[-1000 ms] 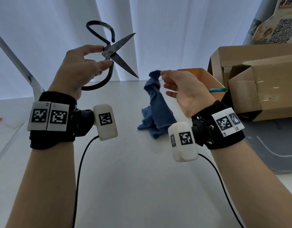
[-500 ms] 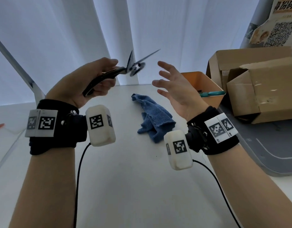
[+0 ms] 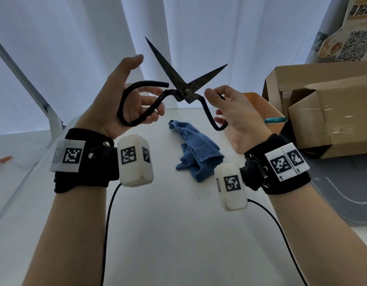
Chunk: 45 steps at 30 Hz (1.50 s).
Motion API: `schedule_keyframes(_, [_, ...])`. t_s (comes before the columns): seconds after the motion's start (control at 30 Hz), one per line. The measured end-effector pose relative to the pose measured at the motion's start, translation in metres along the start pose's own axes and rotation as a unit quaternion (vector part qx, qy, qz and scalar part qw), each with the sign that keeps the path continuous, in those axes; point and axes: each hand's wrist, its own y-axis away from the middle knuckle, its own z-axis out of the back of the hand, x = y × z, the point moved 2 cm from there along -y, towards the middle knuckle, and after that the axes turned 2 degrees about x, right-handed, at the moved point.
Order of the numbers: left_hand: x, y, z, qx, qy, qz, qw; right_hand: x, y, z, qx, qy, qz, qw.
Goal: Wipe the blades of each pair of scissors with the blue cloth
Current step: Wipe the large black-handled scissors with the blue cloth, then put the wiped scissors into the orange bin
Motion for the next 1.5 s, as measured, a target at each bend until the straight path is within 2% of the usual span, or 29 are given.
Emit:
schedule_keyframes(0.1, [0.004, -0.004, 0.004, -0.075, -0.044, -0.004, 0.996, 0.000, -0.001, 0.002, -0.005, 0.009, -0.014, 1.000])
schedule_keyframes(0.23, [0.008, -0.010, 0.007, -0.169, -0.033, -0.032, 0.985, 0.002, -0.003, 0.005, -0.001, 0.003, -0.011, 1.000])
schedule_keyframes(0.33, [0.013, -0.013, 0.011, -0.229, -0.023, -0.054, 0.972, 0.002, -0.003, 0.002, 0.010, -0.044, -0.028, 0.999])
schedule_keyframes(0.57, [0.033, -0.035, -0.021, -0.155, 0.023, -0.054, 0.986, 0.003, 0.004, -0.021, 0.033, -0.198, -0.082, 0.976])
schedule_keyframes(0.73, [0.041, -0.046, -0.048, -0.167, -0.008, -0.007, 0.986, 0.002, 0.009, -0.027, -0.027, -0.189, -0.111, 0.975])
schedule_keyframes(1.0, [0.029, -0.050, -0.079, -0.119, -0.060, 0.029, 0.991, 0.033, 0.019, 0.013, -0.036, -0.276, -0.115, 0.954])
schedule_keyframes(1.17, [0.042, -0.056, -0.118, -0.029, -0.002, 0.078, 0.997, 0.046, 0.031, 0.045, -0.083, -0.290, -0.106, 0.948])
schedule_keyframes(1.37, [0.056, -0.063, -0.155, 0.060, 0.035, 0.108, 0.992, 0.038, 0.041, 0.082, -0.167, -0.299, -0.125, 0.931])
schedule_keyframes(1.5, [0.059, -0.065, -0.164, 0.077, 0.066, 0.140, 0.985, 0.034, 0.045, 0.093, -0.189, -0.255, -0.154, 0.936])
